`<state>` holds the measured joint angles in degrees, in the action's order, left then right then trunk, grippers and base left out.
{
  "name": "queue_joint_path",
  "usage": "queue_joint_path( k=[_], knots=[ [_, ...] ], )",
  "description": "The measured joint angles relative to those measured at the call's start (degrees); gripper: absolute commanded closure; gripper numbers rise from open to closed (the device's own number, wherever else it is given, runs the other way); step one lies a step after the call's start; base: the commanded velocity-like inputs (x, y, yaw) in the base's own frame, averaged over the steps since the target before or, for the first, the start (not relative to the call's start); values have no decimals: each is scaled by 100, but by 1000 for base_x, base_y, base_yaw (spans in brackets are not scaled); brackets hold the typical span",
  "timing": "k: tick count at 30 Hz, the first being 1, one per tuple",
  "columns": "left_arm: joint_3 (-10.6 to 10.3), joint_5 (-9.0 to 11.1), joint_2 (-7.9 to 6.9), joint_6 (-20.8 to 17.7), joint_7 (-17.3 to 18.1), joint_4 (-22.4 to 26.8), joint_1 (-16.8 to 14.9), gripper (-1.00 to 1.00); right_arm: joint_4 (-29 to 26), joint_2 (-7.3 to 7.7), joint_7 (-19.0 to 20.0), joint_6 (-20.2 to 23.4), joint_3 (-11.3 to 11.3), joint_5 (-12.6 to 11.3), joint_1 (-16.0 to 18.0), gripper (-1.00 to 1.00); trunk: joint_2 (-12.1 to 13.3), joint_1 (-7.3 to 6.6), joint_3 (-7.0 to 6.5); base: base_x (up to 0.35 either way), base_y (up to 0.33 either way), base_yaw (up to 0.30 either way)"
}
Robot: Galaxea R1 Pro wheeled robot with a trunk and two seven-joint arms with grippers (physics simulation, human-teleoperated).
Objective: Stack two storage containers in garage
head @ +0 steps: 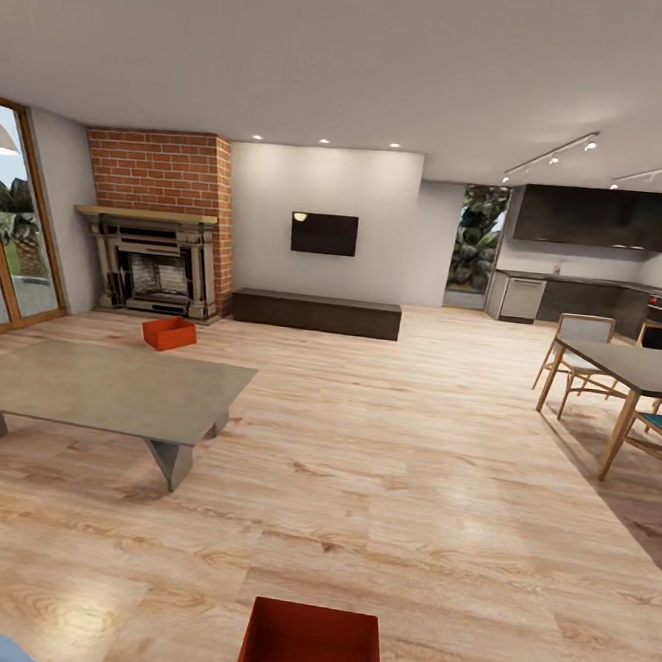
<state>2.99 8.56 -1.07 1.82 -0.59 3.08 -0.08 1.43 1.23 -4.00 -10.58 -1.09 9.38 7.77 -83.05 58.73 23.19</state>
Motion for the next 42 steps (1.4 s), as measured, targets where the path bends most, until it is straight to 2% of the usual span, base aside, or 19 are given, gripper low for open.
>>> queue_joint_path(
  k=[20,42],
  knots=[
    [0,0,0,-2,0,6,0,-100,0,-8,-2,-1,3,-6,-2,-100,0,0,0,0,0,-232],
    [-6,0,0,0,0,1,0,-100,0,10,2,0,-12,25,-1,-100,0,0,0,0,0,-15]
  ],
)
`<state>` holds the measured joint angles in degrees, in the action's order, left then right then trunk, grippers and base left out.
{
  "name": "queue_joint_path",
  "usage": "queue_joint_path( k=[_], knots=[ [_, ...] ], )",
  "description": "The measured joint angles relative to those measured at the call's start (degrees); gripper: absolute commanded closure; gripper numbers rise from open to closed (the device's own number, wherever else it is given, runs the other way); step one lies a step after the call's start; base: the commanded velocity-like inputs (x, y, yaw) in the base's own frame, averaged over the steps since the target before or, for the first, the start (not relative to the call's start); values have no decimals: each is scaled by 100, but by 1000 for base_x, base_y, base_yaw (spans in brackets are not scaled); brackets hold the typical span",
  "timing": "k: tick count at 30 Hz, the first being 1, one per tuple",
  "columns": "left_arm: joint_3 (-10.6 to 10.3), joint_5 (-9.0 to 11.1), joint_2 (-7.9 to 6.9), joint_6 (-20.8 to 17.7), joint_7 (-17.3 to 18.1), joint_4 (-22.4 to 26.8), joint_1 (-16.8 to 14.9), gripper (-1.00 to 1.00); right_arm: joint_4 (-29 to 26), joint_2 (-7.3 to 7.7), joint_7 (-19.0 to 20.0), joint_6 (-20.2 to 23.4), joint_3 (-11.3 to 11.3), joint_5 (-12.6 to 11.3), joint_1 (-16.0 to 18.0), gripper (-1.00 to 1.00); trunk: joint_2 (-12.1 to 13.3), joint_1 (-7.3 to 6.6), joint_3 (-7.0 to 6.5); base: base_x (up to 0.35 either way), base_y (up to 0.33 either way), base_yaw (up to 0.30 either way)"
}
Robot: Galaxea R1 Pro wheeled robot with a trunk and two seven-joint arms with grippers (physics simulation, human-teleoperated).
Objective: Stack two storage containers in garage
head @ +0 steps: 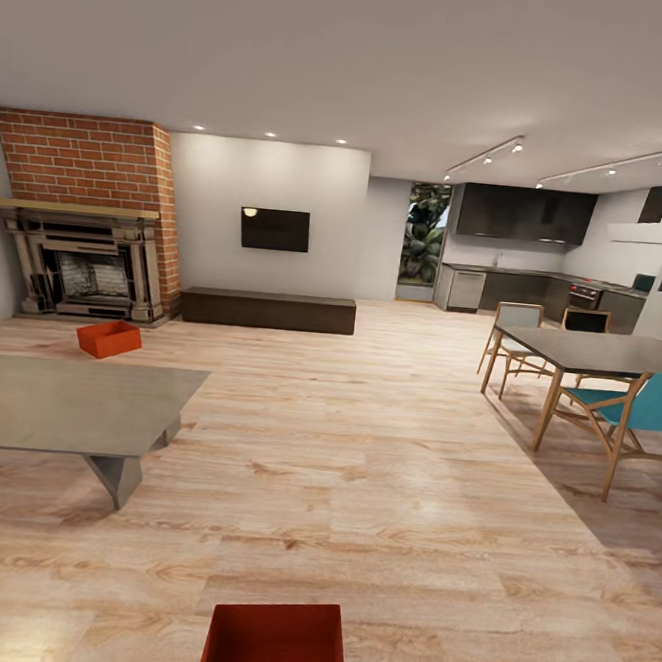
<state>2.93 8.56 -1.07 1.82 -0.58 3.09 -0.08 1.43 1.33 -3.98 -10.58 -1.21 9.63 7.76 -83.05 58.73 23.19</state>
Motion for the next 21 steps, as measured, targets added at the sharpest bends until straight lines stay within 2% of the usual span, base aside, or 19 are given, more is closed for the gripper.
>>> queue_joint_path(
  k=[7,14,21],
  knots=[
    [1,0,0,0,0,-1,0,-100,0,-24,-19,-2,13,0,0,-100,0,0,0,0,0,5],
    [-2,0,0,0,0,-1,0,-100,0,-19,-27,-8,15,4,0,-100,0,0,0,0,0,210],
    [-1,0,0,0,0,1,0,-100,0,-22,-19,0,14,-2,1,-100,0,0,0,0,0,47]
  ],
)
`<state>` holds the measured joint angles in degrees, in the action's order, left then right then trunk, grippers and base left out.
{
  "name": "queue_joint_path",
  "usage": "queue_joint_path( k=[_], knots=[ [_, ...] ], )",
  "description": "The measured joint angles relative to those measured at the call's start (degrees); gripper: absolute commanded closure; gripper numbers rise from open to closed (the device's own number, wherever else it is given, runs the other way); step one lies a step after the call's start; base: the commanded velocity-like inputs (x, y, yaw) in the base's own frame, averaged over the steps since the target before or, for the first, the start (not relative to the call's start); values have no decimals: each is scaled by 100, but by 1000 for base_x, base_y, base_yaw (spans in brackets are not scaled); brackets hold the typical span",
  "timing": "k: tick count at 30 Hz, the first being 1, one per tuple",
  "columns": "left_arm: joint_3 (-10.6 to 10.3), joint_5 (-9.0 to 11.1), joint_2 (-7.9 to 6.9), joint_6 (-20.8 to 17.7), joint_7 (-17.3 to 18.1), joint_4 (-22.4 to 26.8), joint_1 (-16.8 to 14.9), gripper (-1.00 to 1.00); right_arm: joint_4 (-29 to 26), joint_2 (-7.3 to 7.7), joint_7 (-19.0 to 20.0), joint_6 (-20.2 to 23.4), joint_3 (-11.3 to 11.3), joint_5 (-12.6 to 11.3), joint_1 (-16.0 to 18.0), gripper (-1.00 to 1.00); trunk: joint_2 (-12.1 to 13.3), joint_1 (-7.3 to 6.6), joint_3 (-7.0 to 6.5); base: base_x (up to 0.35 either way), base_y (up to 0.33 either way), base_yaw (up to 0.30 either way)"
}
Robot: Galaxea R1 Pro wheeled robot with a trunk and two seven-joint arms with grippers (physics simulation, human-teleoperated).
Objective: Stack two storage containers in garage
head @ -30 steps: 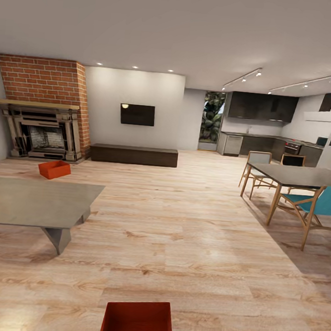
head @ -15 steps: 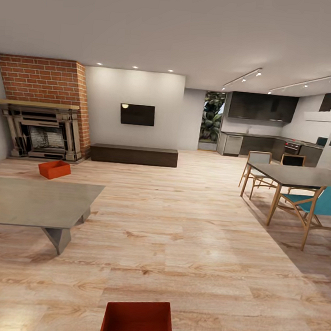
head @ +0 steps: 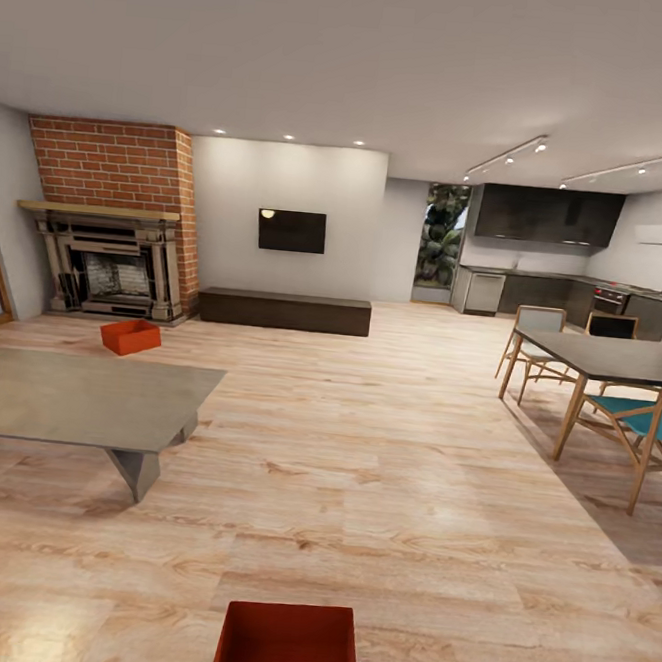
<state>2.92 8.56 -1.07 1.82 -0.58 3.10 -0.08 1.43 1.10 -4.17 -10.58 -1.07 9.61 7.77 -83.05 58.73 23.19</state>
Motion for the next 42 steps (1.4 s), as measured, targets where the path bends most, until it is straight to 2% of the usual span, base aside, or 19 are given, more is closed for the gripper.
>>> queue_joint_path(
  k=[10,42],
  knots=[
    [-1,0,0,0,0,1,0,-100,0,4,-7,0,-1,-2,1,-100,0,0,0,0,0,155],
    [3,0,0,0,0,5,0,-100,0,30,1,0,-7,-1,-1,-100,0,0,0,4,30,2]
  ],
)
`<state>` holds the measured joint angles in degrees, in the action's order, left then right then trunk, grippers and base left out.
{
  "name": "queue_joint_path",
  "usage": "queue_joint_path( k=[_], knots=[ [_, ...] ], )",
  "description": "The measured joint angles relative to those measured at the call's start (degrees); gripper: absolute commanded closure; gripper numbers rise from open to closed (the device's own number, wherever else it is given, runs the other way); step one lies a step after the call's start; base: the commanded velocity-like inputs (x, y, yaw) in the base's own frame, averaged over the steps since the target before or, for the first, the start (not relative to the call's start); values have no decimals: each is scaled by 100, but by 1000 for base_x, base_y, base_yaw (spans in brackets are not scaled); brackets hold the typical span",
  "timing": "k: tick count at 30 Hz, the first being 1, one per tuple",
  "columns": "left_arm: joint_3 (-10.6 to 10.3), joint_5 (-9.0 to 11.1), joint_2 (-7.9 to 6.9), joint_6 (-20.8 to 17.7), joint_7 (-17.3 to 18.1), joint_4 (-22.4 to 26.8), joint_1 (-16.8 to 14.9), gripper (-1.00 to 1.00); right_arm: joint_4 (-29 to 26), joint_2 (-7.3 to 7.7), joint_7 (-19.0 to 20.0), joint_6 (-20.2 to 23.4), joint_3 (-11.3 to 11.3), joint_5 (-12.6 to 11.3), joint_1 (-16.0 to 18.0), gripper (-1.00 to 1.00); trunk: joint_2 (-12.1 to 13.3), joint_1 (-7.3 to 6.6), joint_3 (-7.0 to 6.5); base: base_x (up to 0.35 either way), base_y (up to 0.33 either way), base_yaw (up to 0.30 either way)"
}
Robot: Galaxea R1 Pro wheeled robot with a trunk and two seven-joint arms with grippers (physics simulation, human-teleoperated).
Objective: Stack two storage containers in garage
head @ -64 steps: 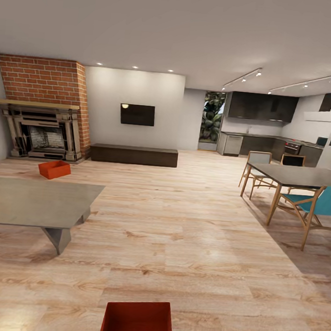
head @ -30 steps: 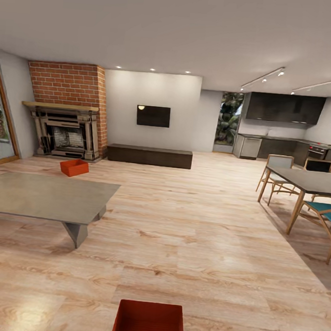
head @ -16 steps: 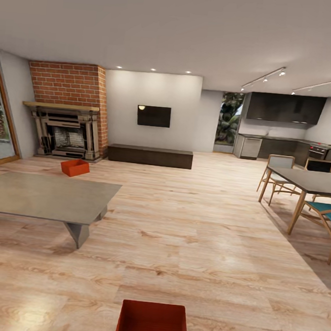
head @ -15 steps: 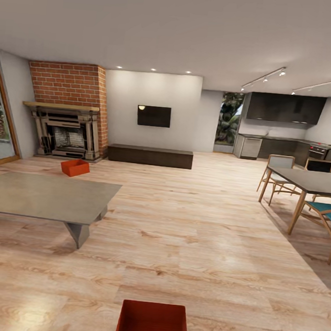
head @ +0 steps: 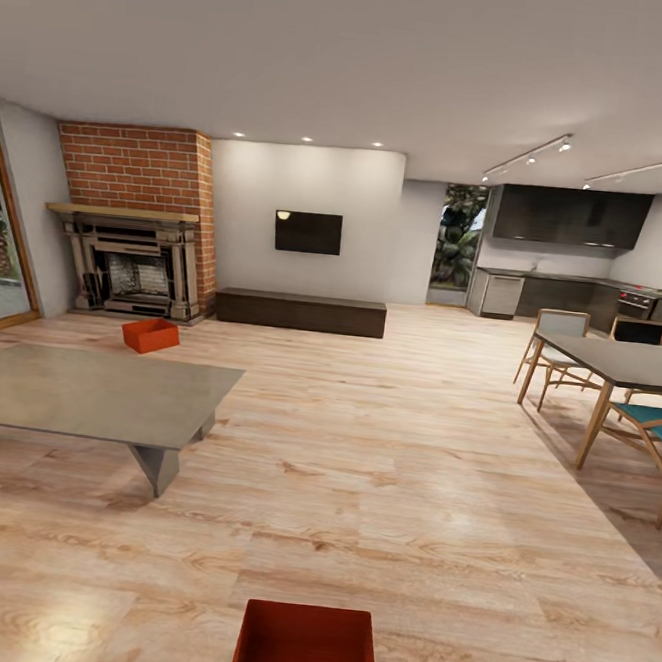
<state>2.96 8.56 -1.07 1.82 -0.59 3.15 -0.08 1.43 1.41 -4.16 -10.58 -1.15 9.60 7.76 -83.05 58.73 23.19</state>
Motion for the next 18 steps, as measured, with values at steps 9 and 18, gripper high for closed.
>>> queue_joint_path(
  k=[9,18],
  knots=[
    [-3,0,0,0,2,0,0,-100,0,8,0,0,-5,0,0,-100,0,-1,0,98,0,0],
    [-4,0,0,0,0,0,0,-100,0,-5,0,0,-1,-24,1,-100,0,0,0,1,0,0]
  ],
)
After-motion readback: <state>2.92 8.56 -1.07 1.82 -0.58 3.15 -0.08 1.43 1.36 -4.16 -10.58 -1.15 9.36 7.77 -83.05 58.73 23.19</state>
